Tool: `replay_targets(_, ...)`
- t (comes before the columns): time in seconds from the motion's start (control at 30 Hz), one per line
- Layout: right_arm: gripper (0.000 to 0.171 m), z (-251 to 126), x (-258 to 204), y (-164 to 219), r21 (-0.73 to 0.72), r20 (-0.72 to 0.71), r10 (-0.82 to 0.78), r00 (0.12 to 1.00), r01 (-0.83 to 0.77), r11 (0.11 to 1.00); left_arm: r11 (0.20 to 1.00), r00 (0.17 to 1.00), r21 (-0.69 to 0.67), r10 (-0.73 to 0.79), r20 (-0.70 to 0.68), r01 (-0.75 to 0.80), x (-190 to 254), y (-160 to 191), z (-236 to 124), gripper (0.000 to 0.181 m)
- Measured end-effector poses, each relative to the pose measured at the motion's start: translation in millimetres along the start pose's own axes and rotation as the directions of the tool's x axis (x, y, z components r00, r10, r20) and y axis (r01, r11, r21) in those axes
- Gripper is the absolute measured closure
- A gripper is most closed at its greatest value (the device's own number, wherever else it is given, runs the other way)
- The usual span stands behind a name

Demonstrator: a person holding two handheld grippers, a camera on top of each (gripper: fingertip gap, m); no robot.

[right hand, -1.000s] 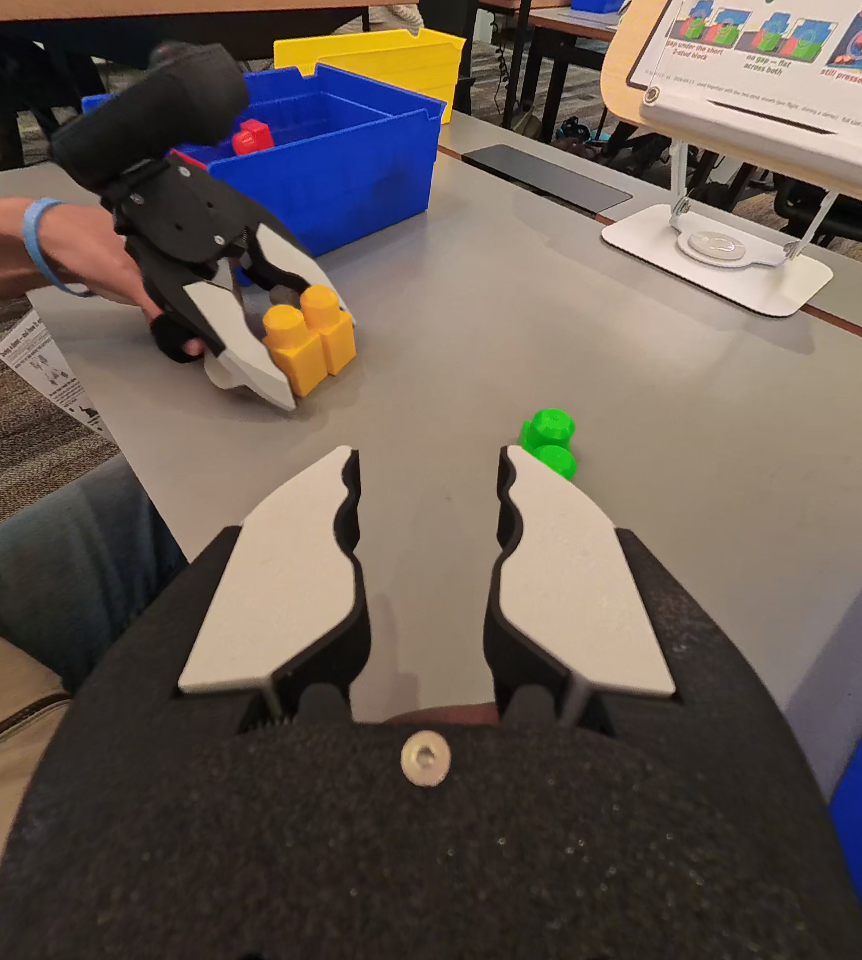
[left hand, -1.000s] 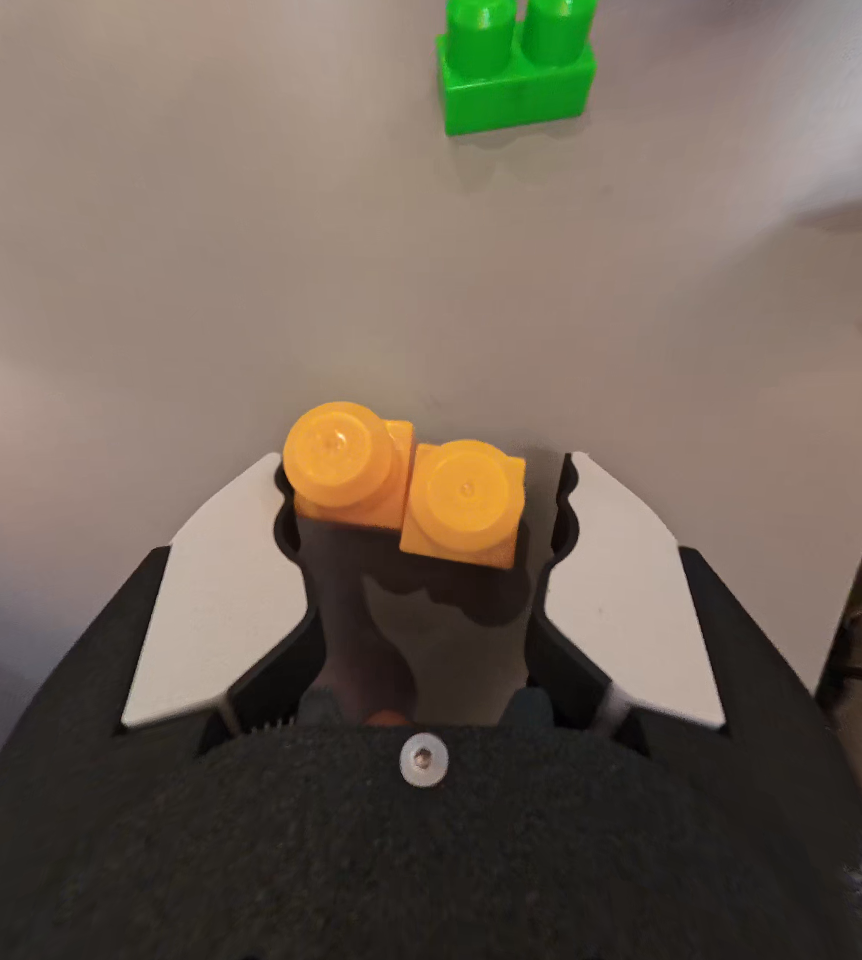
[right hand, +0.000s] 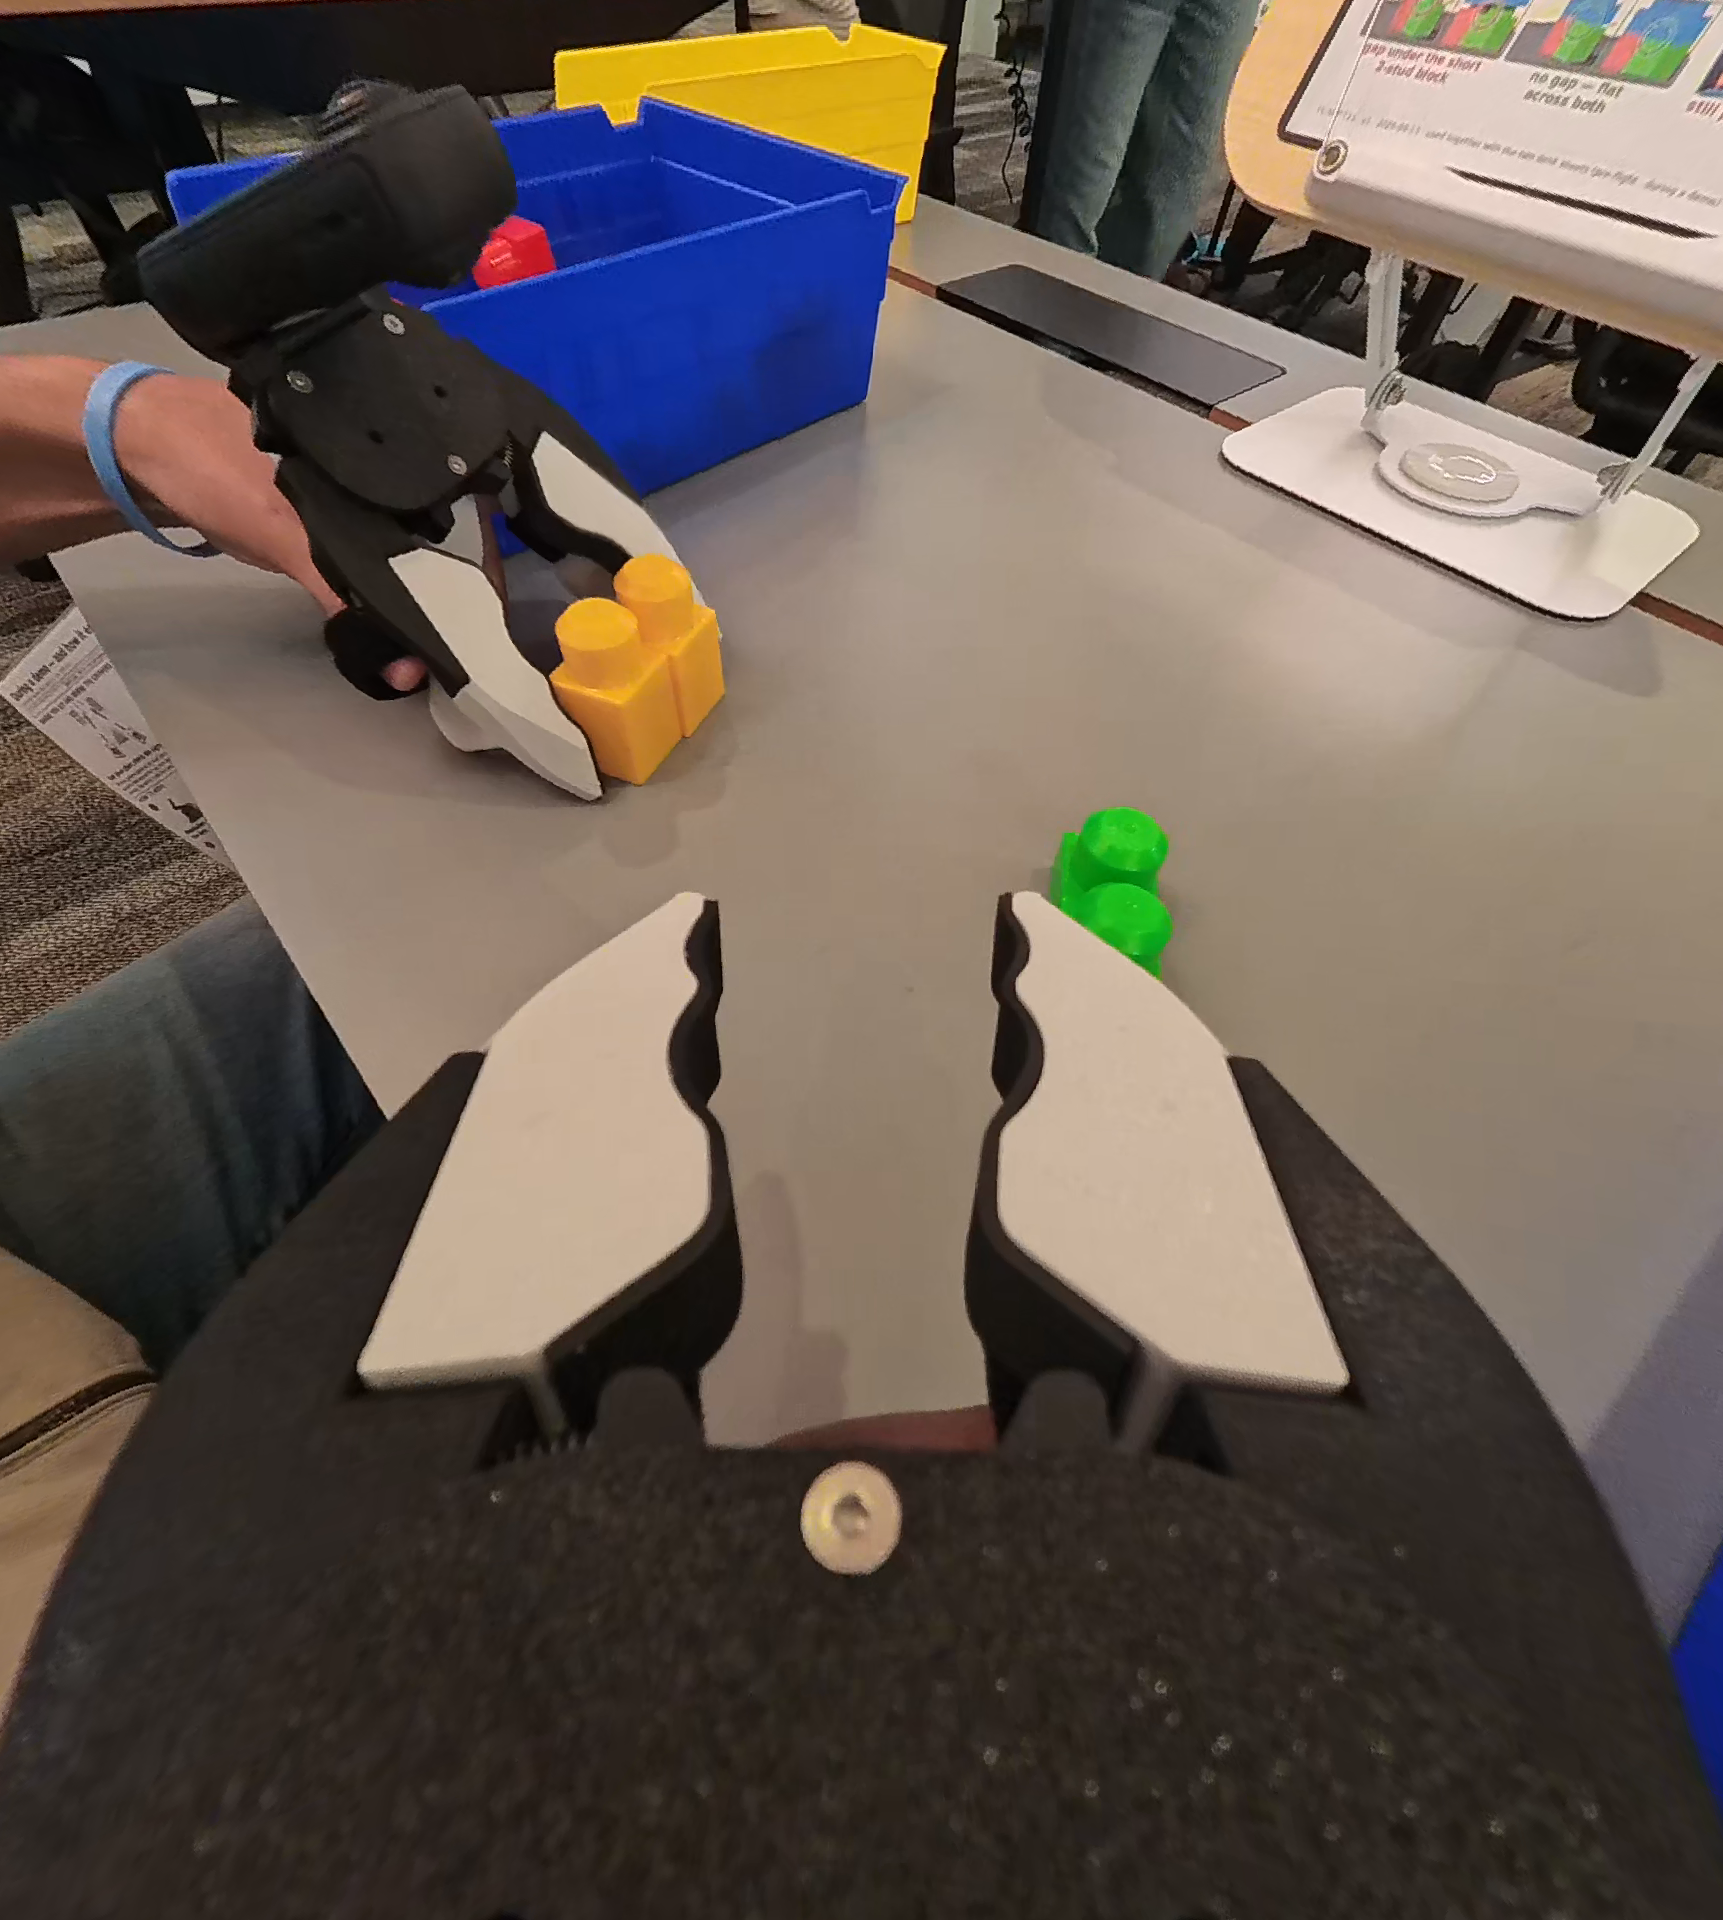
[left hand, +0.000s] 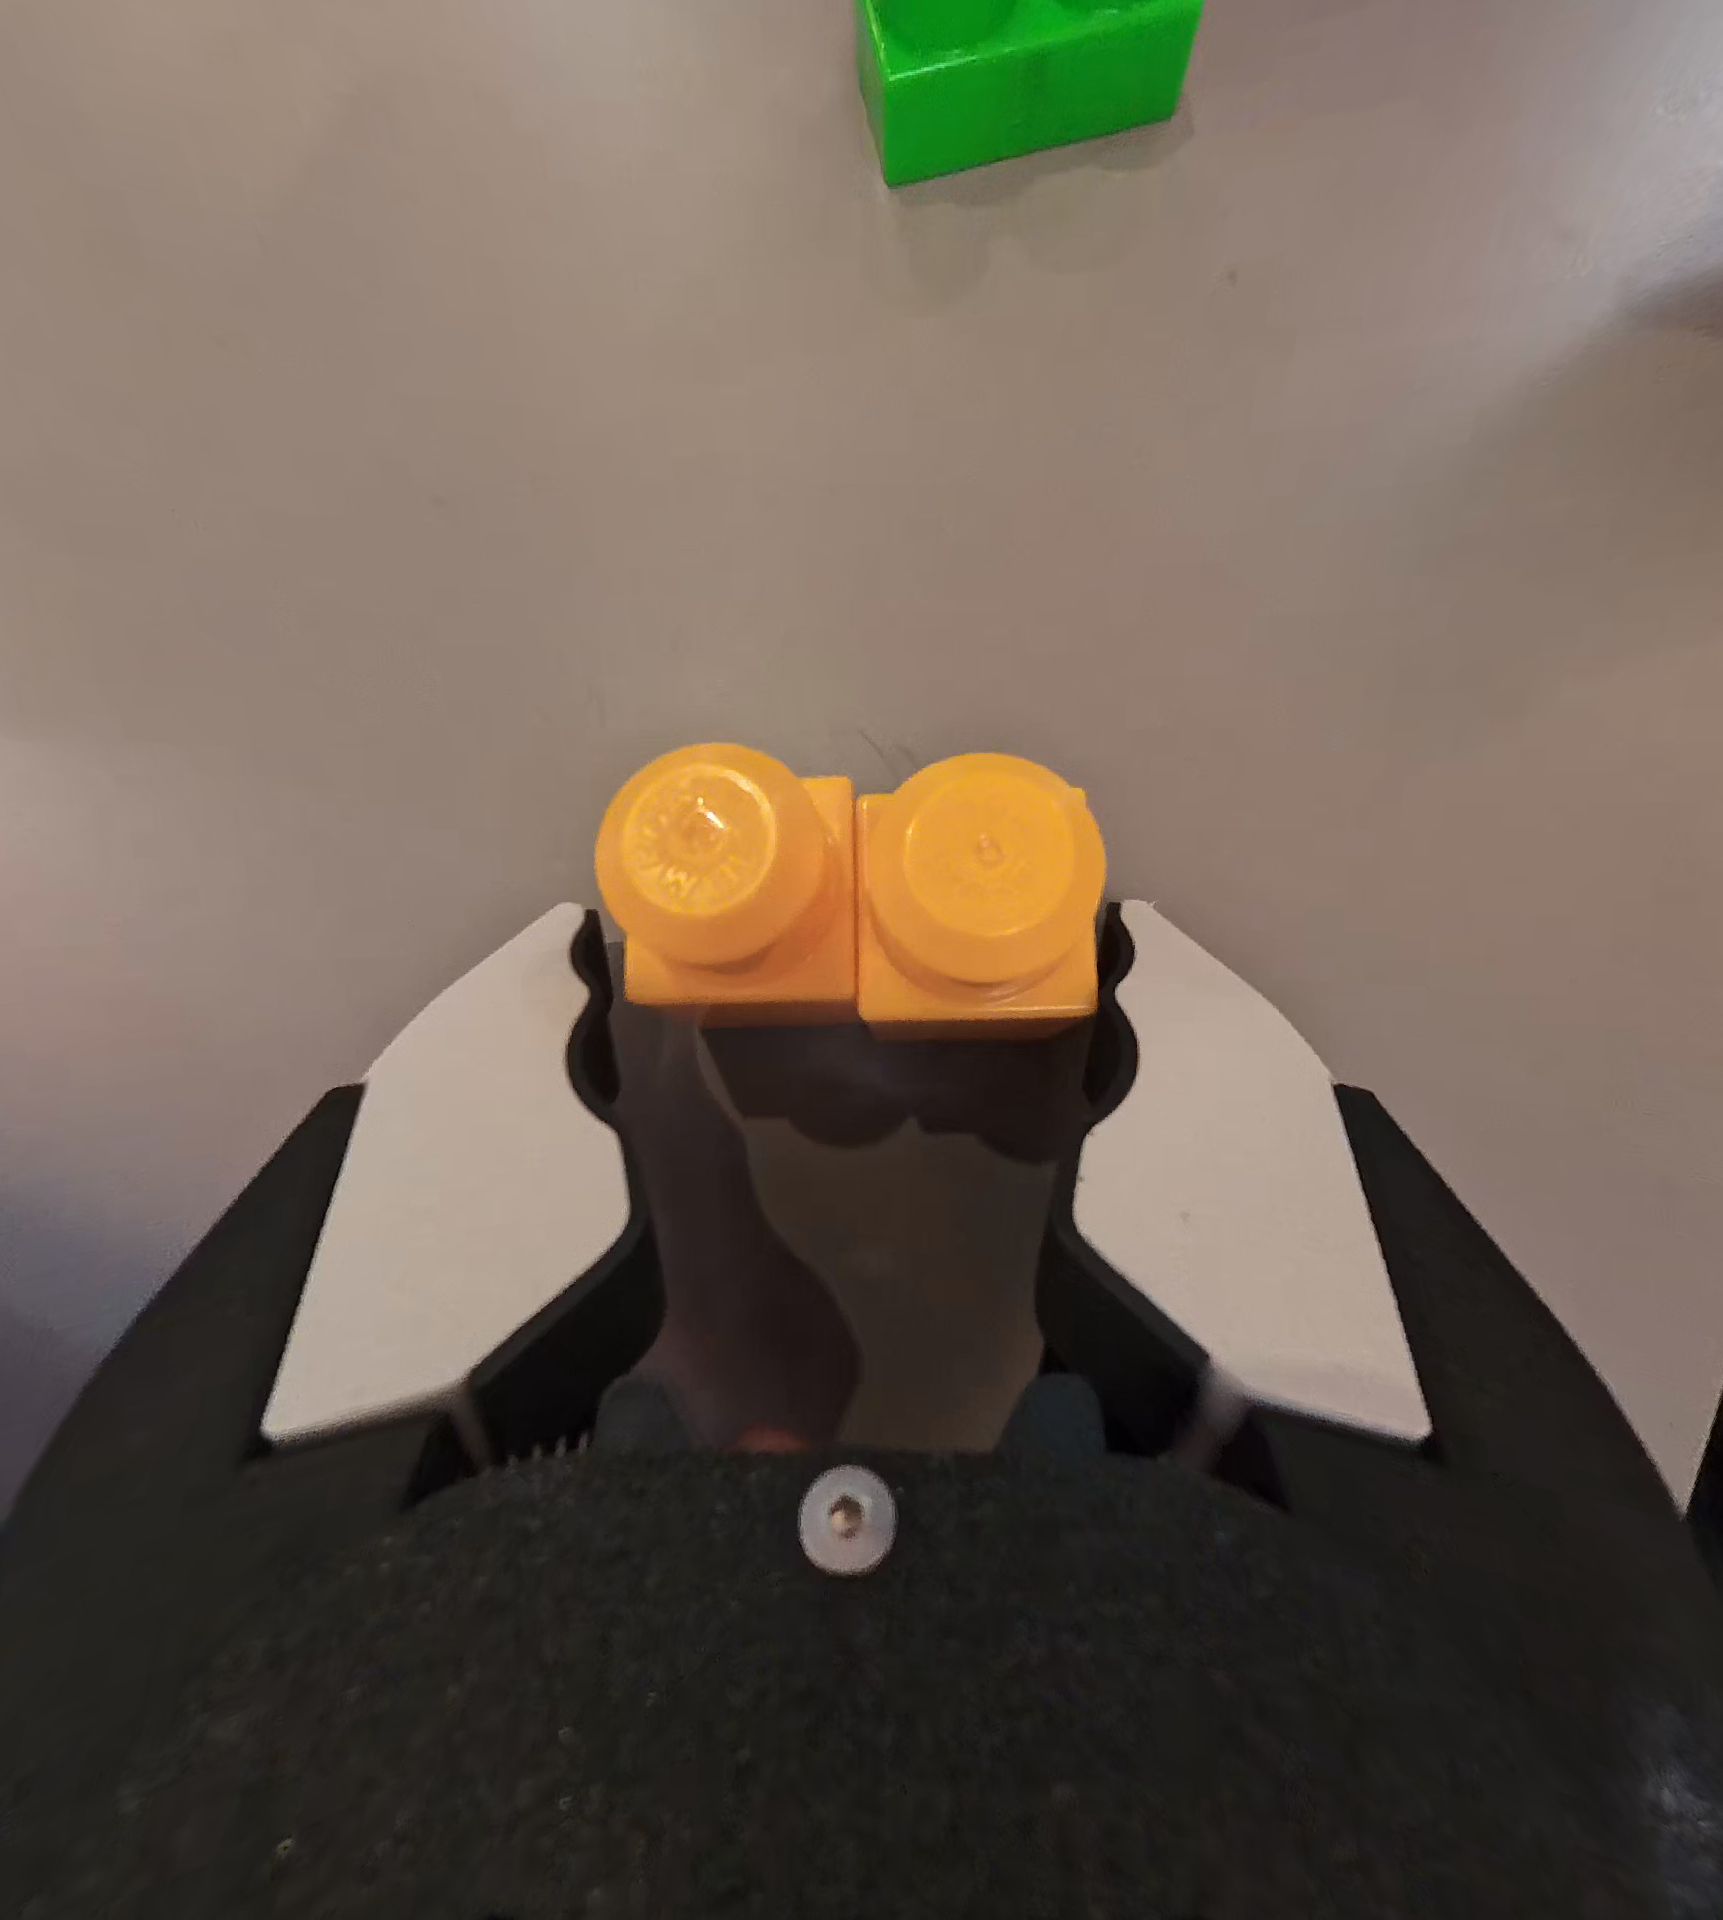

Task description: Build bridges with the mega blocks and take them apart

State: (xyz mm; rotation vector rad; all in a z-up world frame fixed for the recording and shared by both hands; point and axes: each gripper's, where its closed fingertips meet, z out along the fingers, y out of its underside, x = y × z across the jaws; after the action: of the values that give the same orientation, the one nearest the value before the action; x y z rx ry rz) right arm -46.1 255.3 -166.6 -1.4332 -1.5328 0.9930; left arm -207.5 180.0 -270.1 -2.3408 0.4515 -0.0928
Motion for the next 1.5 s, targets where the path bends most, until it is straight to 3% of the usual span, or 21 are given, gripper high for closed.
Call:
replay_targets(0.9,0.122,-0.3,-2.0,-0.7,0.0,0.008,-0.001,1.0,0.001,1.0,1.0,1.0,0.007,-0.003,0.01,0.003,3.0,-4.7,3.3,0.099)
replay_targets(1.13,0.122,1.7,-4.1,0.2,-0.007,0.018,-0.001,1.0,0.001,1.0,0.996,0.994,-0.006,-0.092,0.063,0.092,14.4,-0.5,-0.4,0.098)
replay_targets(1.23,0.122,2.5,-5.3,1.5,-0.01,0.022,0.0,1.0,0.001,1.0,0.994,0.991,0.014,-0.113,0.066,0.112,20.4,-3.6,-1.6,0.088)
replay_targets(1.4,0.122,1.9,-7.9,-0.9,-0.005,0.028,-0.002,1.0,0.002,1.0,0.981,0.965,0.008,-0.194,0.175,0.195,10.6,-0.8,-2.1,0.087)
replay_targets(1.5,0.121,2.2,-9.2,0.1,-0.008,0.035,-0.004,0.999,0.004,1.0,0.972,0.96,0.076,-0.232,0.159,0.222,20.6,-3.2,-17.1,0.09)
